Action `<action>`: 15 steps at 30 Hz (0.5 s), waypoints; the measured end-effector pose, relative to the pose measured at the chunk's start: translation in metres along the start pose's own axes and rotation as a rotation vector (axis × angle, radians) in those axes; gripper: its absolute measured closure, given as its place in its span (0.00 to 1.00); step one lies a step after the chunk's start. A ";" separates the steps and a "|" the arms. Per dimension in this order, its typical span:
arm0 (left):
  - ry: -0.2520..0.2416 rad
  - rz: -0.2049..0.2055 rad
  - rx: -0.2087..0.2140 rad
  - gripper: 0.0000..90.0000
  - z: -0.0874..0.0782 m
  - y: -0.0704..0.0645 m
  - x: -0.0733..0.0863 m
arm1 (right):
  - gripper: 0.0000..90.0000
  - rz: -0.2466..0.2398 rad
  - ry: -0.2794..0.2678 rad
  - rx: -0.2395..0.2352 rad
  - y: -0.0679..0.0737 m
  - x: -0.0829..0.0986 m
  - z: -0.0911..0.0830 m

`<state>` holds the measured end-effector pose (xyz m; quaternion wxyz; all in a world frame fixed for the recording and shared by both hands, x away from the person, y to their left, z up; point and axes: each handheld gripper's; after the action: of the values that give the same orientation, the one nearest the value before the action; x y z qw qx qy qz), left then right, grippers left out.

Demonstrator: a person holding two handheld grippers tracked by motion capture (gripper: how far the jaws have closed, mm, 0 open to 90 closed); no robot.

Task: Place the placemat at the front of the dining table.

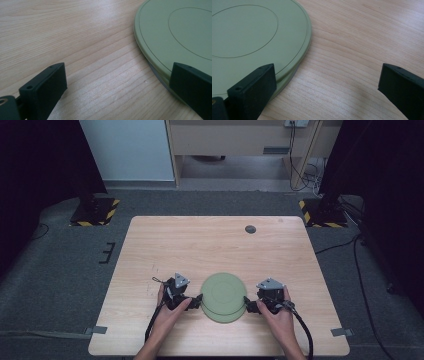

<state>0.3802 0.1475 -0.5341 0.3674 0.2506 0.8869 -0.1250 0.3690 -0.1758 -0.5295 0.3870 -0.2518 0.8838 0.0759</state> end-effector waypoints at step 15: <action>0.000 -0.002 -0.018 0.01 0.001 -0.001 -0.001 | 0.02 -0.011 0.006 -0.010 0.002 0.001 -0.001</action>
<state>0.3803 0.1460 -0.5339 0.3693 0.2465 0.8883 -0.1174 0.3666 -0.1747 -0.5297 0.3834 -0.2590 0.8831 0.0774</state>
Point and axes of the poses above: each handheld gripper's, and its own axes: z roughly forward along the jaws, x roughly out of its underside, y roughly to its left, and after that the axes turned 2 degrees about y, right-handed
